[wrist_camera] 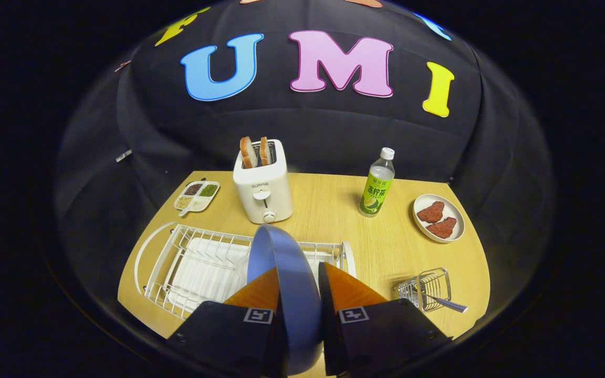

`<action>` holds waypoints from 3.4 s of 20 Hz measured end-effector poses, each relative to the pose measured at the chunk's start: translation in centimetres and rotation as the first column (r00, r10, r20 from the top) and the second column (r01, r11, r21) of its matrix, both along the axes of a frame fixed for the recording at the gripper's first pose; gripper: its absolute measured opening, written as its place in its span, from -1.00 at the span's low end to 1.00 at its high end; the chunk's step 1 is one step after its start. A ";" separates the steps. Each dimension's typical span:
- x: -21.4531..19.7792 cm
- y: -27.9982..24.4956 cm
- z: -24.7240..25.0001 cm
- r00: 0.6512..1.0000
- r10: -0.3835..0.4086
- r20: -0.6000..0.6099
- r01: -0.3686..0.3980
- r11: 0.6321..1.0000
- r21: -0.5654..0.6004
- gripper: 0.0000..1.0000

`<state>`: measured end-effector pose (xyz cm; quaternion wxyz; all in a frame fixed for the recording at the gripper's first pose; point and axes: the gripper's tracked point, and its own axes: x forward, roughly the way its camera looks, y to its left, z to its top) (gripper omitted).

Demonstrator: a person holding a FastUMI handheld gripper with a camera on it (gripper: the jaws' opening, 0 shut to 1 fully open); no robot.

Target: Take the plate from the dish rack, then take the spoon from the basket and place it into the plate.

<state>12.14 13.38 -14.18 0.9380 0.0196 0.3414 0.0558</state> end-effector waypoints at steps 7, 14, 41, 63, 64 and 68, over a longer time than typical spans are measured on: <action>-4.5 -9.0 2.6 0.997 -0.075 0.008 0.072 0.981 0.181 -0.40; -12.5 -19.2 -2.8 0.985 -0.110 -0.132 0.142 0.954 0.264 -0.40; -13.9 -26.3 -12.7 0.976 0.215 -0.025 -0.201 0.944 0.262 0.97; -5.7 -23.3 -10.2 0.849 0.315 0.425 -0.306 0.948 -0.092 0.27; -5.6 -23.3 -10.6 0.851 0.317 0.419 -0.301 0.948 -0.106 0.17; -5.3 -23.0 -10.5 0.840 0.326 0.433 -0.291 0.945 -0.147 -0.41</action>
